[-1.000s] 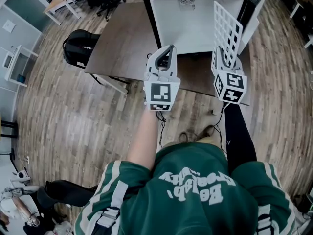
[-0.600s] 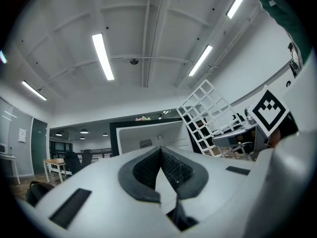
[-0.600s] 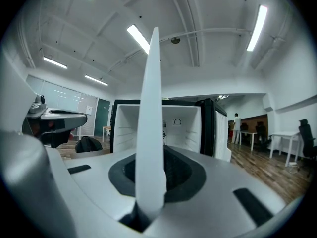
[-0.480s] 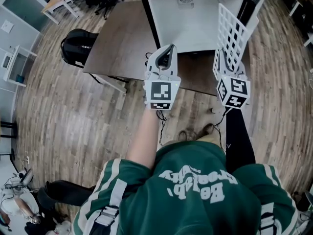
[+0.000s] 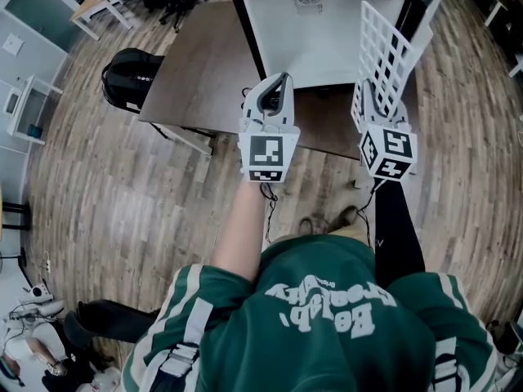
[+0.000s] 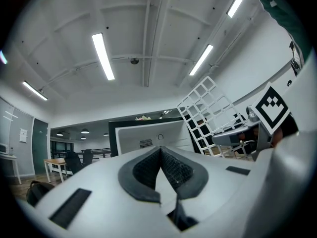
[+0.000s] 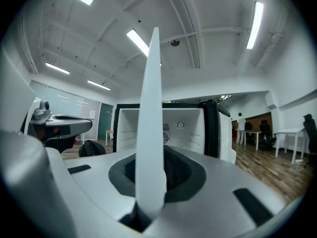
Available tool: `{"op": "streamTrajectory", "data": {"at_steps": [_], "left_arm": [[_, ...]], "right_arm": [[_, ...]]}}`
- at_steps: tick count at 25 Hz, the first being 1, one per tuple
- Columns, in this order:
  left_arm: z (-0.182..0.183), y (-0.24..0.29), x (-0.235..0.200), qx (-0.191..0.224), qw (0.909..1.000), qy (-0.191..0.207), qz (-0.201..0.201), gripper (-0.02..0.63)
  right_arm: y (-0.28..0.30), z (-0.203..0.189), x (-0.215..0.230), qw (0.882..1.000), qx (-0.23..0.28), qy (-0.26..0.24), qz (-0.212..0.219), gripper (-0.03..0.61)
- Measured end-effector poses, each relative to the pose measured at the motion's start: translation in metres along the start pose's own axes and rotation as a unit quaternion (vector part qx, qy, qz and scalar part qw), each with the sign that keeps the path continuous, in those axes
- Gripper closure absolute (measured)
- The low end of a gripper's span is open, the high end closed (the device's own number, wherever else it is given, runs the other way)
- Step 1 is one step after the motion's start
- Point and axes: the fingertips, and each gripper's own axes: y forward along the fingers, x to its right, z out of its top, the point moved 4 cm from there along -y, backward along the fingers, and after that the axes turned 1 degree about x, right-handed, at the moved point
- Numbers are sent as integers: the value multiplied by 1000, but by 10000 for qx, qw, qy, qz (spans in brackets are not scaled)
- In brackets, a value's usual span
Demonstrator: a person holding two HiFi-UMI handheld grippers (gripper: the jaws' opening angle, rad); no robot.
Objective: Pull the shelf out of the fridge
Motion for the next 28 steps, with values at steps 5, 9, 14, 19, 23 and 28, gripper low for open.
{"op": "streamTrajectory", "data": {"at_steps": [5,9,14,19,23,28], "left_arm": [[-1,1,2,-2,10000,21,11,597],[-3,2,3,-12,10000,19,17,597],[-3,1,3,5,10000,24,38,597],[-1,3,2,8,10000,20,52,597],[0,3,0,-1,10000,21,54,597],[0,4,0,7,10000,21,65,597]], "right_arm": [[0,-2,2,10000,15,35,47,520],[0,-3,3,10000,4,52,65,520],[0,-2,2,9999,39,50,92,520],[1,0,1,9999,51,25,157,521],[2,0,0,9999,51,22,163,522],[1,-1,2,9999,36,-30,152,521]]}}
